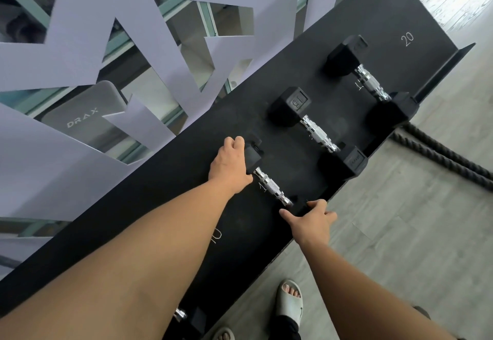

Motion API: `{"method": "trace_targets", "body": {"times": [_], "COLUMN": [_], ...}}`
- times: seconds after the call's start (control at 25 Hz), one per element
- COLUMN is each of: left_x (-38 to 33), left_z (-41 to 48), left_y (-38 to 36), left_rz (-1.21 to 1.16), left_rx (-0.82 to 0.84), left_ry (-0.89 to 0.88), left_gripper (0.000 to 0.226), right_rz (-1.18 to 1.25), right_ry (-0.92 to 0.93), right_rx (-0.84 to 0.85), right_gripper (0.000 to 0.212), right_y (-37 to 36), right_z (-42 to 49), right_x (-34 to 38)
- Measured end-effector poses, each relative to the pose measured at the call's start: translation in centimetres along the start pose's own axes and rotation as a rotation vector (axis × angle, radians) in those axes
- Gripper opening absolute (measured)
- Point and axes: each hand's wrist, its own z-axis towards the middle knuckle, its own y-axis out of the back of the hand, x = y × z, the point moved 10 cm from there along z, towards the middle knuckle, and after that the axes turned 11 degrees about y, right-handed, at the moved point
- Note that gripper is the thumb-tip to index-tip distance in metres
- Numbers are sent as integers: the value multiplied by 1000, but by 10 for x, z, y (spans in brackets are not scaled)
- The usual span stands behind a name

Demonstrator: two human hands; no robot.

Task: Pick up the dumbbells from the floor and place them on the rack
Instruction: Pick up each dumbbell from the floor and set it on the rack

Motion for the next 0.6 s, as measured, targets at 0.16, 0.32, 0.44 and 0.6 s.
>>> {"method": "trace_targets", "body": {"times": [0.16, 0.32, 0.44, 0.6], "left_x": [2, 7, 5, 5], "left_z": [3, 2, 2, 2], "left_y": [-4, -7, -5, -6], "left_rz": [13, 28, 44, 50], "left_rx": [-5, -16, -13, -16], "left_ry": [-12, -11, -20, 4], "left_gripper": [81, 81, 81, 83], "right_rz": [19, 35, 20, 10], "right_ry": [-17, -23, -18, 15], "right_rx": [-2, 0, 33, 54], "right_gripper": [71, 71, 71, 71], "right_y": [-5, -10, -9, -9], "right_z": [-5, -9, -6, -5], "right_x": [-2, -4, -3, -1]}}
